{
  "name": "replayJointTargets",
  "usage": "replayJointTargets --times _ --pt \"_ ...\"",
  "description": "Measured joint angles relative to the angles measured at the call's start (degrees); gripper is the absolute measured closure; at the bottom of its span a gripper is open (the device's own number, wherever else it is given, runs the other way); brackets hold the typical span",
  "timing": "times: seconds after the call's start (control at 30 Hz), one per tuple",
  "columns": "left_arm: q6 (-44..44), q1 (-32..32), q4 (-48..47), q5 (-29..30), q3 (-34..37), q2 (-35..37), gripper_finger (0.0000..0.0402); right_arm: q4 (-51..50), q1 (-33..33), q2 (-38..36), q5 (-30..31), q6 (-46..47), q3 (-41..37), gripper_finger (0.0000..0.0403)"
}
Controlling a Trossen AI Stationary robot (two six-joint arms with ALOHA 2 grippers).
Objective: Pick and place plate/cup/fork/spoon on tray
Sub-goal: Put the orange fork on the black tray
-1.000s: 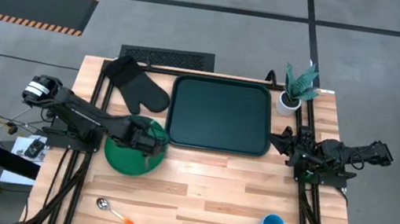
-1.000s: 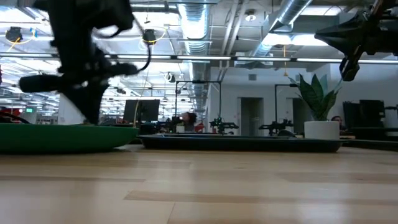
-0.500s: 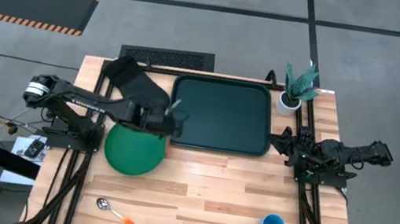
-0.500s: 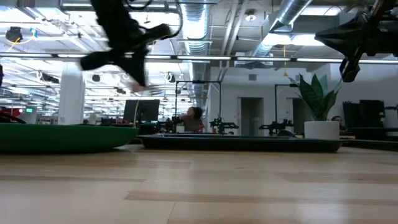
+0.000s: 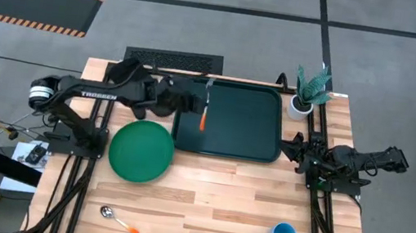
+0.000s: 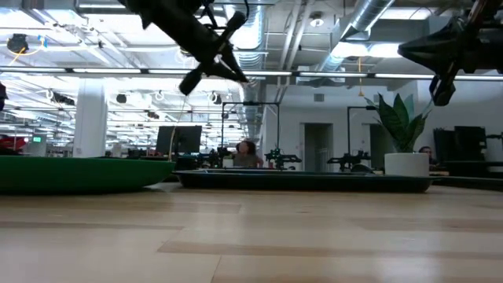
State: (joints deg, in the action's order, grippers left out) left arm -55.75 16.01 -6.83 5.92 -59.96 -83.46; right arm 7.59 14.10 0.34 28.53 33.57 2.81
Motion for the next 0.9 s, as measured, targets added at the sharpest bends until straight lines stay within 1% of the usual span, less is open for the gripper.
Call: replayJointTargets --times 0.07,0.13,0.2,0.33,0.37,0.53,0.67,0.8,0.9 --pt "-0.05 1.78 0.96 -3.29 0.13 -0.85 0.0401 -0.12 0.01 0.02 0.00 0.02 0.00 0.0351" --pt "-0.91 2.51 3.57 -5.56 0.00 -3.31 0.0401 -0.32 0.01 0.00 0.00 0.01 0.00 0.0351" --pt "-2.09 3.02 4.40 -8.74 0.15 -6.62 0.0401 -0.44 -0.01 -0.02 0.07 0.02 0.00 0.0351" --pt "-5.92 3.82 11.94 -15.11 0.11 -14.70 0.0401 -0.53 0.01 0.00 0.08 0.00 0.02 0.0351" --pt "-7.28 4.01 12.22 -15.79 0.12 -16.53 0.0401 -0.52 0.01 0.00 0.05 -0.01 0.02 0.0351" --pt "-13.69 4.59 15.03 -15.98 0.18 -23.97 0.0401 -0.53 0.01 0.01 0.07 0.06 0.02 0.0351" --pt "-18.32 4.81 17.06 -15.82 0.17 -27.72 0.0401 -0.27 0.01 0.01 0.04 0.06 0.02 0.0351" --pt "-20.33 4.79 20.48 -14.07 0.08 -29.16 0.0401 -0.26 0.01 0.02 0.05 0.08 0.02 0.0351" --pt "-21.85 4.79 19.85 -11.74 0.07 -29.20 0.0401 -0.08 0.01 0.02 0.03 0.08 0.02 0.0351"
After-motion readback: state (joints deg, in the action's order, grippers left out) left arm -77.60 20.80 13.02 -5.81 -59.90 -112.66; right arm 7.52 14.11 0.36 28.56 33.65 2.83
